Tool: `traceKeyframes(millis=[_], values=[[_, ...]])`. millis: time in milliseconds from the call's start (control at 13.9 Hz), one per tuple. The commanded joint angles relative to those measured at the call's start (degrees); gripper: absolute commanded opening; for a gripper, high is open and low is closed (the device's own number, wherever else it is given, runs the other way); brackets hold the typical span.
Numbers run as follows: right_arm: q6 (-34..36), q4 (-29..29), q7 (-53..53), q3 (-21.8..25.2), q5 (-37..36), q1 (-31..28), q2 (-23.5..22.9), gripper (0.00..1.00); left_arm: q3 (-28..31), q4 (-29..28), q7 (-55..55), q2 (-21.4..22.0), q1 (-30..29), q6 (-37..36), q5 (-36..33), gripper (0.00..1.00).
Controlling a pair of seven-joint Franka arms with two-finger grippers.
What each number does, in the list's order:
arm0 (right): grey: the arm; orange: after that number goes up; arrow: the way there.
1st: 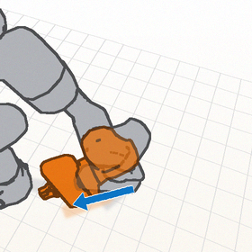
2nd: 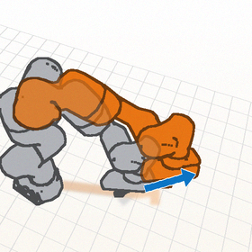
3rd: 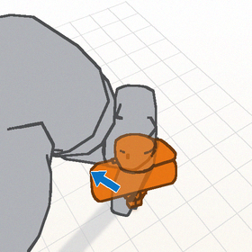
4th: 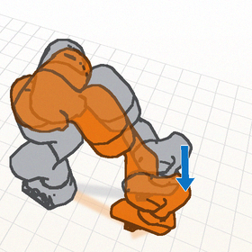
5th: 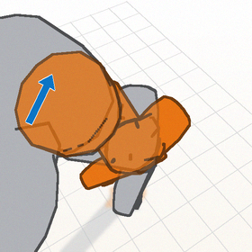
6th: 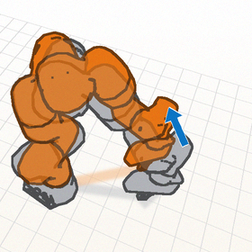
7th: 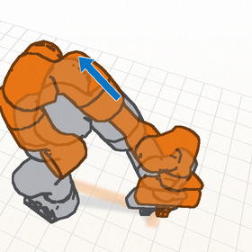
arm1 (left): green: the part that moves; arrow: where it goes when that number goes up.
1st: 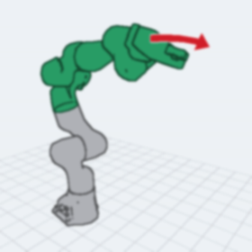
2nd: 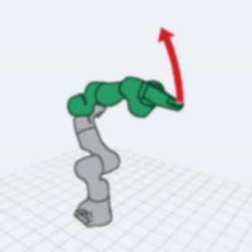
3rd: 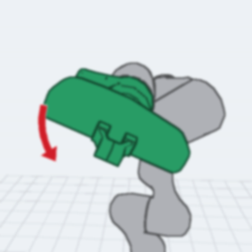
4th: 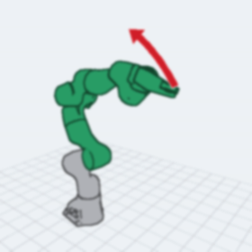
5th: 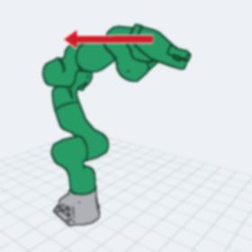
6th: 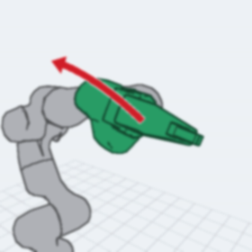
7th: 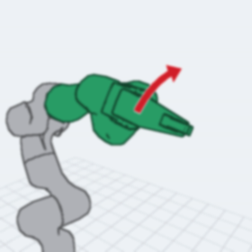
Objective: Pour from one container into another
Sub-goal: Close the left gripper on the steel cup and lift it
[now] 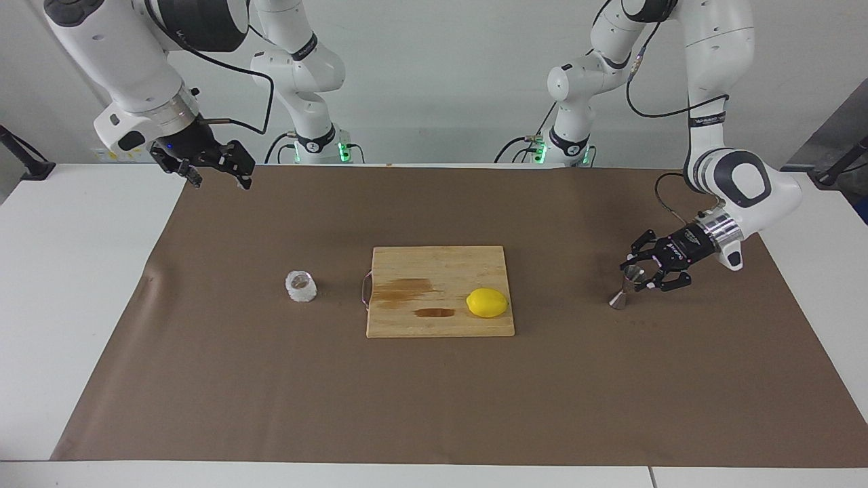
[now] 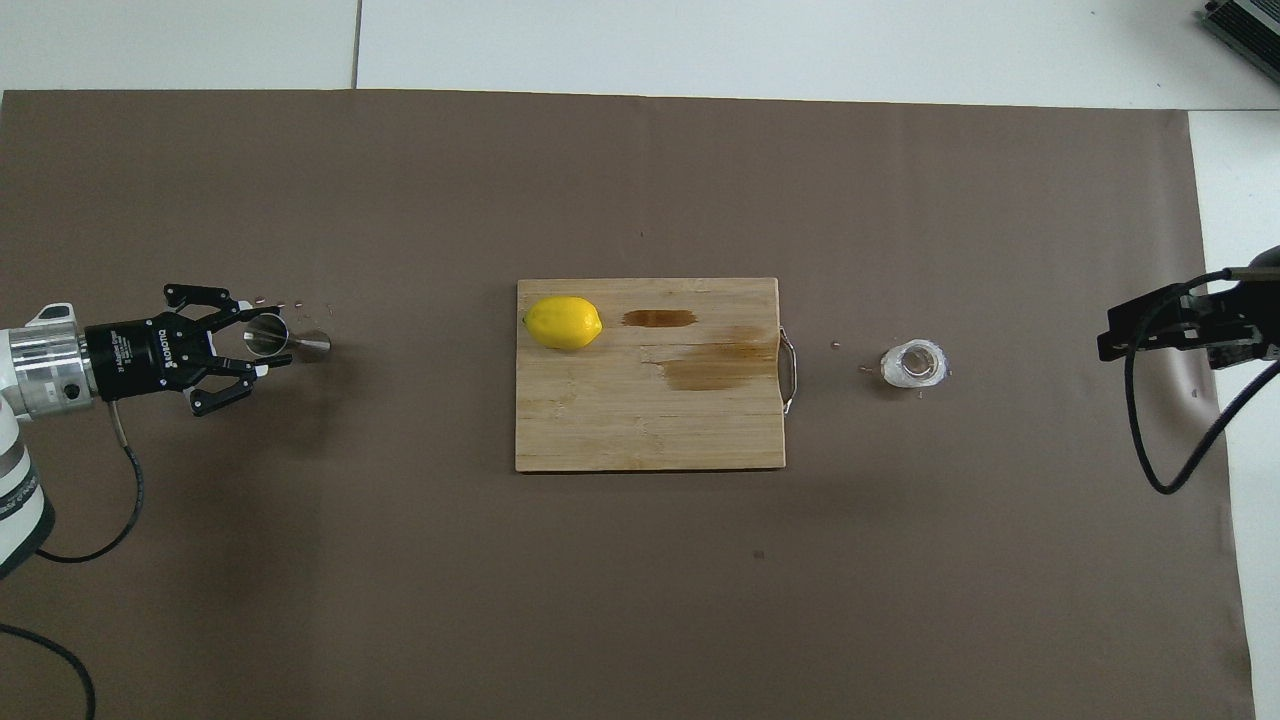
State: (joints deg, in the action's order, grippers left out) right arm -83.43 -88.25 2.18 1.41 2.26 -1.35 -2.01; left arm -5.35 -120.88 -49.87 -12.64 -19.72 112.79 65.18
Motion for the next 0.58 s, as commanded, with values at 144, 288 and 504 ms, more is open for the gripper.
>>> traceKeyframes(millis=[144,288,504], values=[[-0.3,-0.4,0.7,-0.5,-0.1,-0.6,0.6,1.00,0.5,-1.4,1.0,1.7,0.6,0.8,1.4,0.00],[-0.2,-0.4,0.7,-0.5,-0.1,-0.6,0.6,1.00,0.5,-0.4,0.0,1.7,0.7,0.3,1.3,0.00],[-0.3,-0.4,0.7,-0.5,-0.1,-0.6,0.6,1.00,0.0,1.5,-3.7,2.2,2.0,-0.6,1.0,0.00]])
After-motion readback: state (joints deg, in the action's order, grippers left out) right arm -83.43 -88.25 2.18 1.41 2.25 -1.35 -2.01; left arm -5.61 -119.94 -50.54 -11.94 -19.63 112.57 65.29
